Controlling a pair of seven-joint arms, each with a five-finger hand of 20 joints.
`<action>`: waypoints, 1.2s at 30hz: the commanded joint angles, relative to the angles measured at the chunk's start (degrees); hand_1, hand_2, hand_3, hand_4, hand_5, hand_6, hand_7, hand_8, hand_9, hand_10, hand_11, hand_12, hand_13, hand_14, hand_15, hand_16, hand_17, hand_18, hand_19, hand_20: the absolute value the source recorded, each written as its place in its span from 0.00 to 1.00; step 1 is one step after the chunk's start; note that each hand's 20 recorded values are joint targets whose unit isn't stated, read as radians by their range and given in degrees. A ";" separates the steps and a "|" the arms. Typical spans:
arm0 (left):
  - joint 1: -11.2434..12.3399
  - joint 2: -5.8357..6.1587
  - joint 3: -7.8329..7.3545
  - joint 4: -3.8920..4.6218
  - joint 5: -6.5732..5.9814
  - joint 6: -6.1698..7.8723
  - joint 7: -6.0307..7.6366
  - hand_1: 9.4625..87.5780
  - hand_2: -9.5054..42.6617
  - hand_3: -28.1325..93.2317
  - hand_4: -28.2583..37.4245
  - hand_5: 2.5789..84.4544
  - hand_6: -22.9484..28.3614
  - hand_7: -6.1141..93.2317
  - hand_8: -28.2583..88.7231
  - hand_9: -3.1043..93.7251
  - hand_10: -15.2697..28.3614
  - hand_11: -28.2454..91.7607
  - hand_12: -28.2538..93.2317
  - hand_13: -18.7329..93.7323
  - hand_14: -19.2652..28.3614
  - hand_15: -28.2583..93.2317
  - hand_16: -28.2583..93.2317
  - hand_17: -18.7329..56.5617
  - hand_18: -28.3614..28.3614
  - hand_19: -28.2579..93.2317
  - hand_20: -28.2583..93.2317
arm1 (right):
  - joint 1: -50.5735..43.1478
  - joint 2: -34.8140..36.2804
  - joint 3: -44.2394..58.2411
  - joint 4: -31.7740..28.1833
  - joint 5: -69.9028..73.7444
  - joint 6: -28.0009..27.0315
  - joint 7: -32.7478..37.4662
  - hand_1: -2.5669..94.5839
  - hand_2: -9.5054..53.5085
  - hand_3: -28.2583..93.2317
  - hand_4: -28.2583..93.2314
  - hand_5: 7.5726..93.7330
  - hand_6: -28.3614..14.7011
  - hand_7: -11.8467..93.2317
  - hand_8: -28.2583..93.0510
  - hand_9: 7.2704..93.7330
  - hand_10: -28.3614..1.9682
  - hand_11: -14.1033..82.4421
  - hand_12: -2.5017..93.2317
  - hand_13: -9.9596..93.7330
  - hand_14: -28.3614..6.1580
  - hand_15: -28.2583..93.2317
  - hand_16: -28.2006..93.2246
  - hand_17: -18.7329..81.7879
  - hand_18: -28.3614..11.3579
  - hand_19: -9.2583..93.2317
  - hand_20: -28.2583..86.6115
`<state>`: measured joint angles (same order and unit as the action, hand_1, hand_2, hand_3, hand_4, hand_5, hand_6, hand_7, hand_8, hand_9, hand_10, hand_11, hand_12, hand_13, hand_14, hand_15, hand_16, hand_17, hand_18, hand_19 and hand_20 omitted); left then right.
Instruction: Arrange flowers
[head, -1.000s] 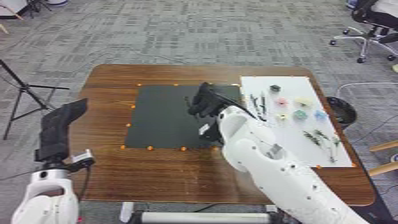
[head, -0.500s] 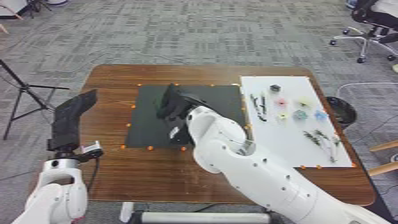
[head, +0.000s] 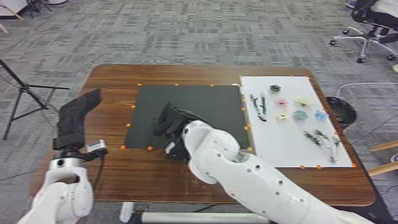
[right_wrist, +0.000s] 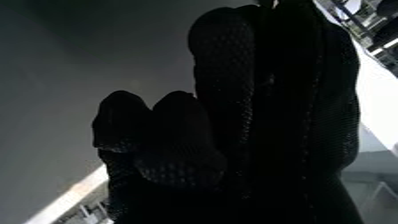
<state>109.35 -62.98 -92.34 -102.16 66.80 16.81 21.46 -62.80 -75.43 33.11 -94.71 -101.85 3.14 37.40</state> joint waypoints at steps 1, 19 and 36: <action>3.13 -2.34 0.05 1.33 -1.31 -1.23 -1.60 0.12 0.75 0.81 0.00 0.61 0.50 0.16 0.18 0.52 0.67 0.35 0.33 0.51 0.73 0.34 0.27 0.34 0.70 0.32 0.38 | -0.80 -1.17 -0.38 0.54 1.07 2.25 1.20 0.90 0.00 0.00 0.69 0.91 0.66 0.32 0.45 1.00 0.64 0.42 0.31 0.97 0.75 0.76 0.58 0.68 0.14 0.97 0.68; 3.98 -3.73 2.15 1.30 -0.90 -3.49 -2.97 0.13 0.73 0.82 0.00 0.61 0.51 0.16 0.18 0.52 0.67 0.36 0.32 0.52 0.73 0.35 0.26 0.34 0.70 0.32 0.37 | -2.69 -3.26 1.17 2.38 4.88 4.72 4.21 0.93 0.00 0.00 0.65 0.89 0.62 0.29 0.45 1.00 0.63 0.31 0.30 0.99 0.75 0.72 0.59 0.68 0.13 0.97 0.67; 2.98 -3.93 3.09 1.14 -0.95 -4.26 -3.63 0.12 0.70 0.82 0.00 0.60 0.52 0.16 0.18 0.52 0.67 0.37 0.32 0.51 0.73 0.36 0.26 0.33 0.70 0.33 0.37 | -1.66 -4.87 1.65 4.18 8.15 9.87 4.23 0.93 0.02 0.00 0.63 0.86 0.60 0.29 0.43 0.99 0.59 0.22 0.29 0.98 0.74 0.71 0.58 0.68 0.14 0.96 0.67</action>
<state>111.89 -65.94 -89.41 -101.15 66.08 13.38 18.63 -64.62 -79.18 34.21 -90.73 -95.76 12.54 41.40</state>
